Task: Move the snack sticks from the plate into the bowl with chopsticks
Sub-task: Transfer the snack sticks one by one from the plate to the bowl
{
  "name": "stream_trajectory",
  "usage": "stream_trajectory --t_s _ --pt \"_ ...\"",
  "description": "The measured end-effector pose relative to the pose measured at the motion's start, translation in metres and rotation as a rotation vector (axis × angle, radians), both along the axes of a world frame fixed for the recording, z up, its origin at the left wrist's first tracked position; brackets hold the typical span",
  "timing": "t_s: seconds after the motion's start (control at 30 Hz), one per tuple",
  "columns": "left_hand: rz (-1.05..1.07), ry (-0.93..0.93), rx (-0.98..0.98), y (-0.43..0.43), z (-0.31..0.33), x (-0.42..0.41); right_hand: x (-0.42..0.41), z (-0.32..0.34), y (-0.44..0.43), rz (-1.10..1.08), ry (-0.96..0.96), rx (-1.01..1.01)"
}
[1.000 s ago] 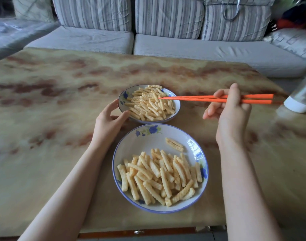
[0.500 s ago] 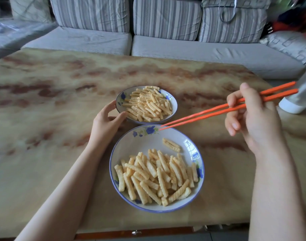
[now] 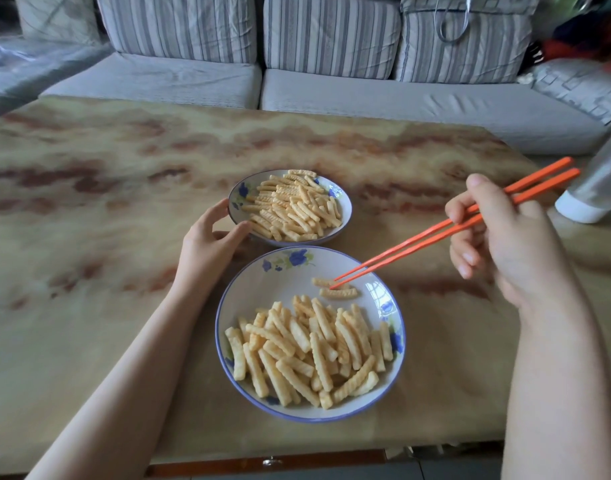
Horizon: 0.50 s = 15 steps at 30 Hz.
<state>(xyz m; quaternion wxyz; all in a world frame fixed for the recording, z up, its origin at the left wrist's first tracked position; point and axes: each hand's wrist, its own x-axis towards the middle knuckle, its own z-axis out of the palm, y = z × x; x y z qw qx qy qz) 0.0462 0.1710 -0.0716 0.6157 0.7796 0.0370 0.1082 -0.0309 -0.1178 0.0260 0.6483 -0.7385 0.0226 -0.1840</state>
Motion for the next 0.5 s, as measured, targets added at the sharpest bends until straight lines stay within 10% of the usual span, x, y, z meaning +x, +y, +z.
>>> stream_trajectory --t_s 0.5 --pt "-0.004 -0.009 0.007 0.0 0.001 0.0 0.026 -0.008 0.047 -0.225 -0.225 0.403"
